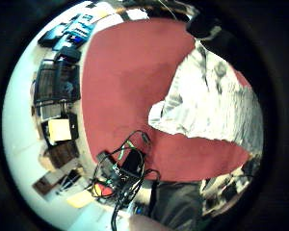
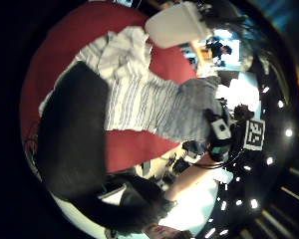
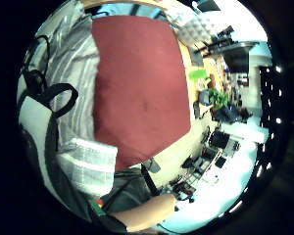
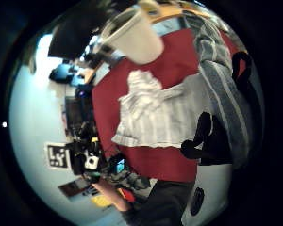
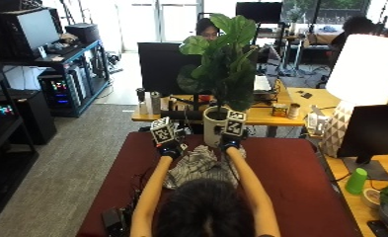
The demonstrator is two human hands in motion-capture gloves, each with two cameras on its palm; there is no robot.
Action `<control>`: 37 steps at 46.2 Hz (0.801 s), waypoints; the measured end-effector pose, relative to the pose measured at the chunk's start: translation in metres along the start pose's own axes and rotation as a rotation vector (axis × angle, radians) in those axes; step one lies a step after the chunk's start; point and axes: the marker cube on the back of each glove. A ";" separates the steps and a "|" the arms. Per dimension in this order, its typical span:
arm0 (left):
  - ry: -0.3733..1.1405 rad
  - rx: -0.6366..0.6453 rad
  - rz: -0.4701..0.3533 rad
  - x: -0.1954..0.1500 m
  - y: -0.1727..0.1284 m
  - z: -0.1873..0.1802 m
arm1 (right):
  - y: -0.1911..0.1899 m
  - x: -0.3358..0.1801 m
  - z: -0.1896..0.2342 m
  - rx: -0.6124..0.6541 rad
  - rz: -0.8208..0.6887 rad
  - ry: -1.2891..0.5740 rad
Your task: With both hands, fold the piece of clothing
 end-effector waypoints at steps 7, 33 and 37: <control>0.033 0.157 -0.060 -0.023 -0.013 -0.023 | 0.024 -0.119 0.073 -0.182 -0.147 -0.070; 0.003 0.098 -0.059 -0.052 0.015 -0.026 | 0.030 -0.129 0.050 -0.254 -0.377 -0.816; -0.007 0.092 -0.063 -0.052 0.018 -0.027 | 0.025 -0.093 0.014 -0.115 -0.335 -0.758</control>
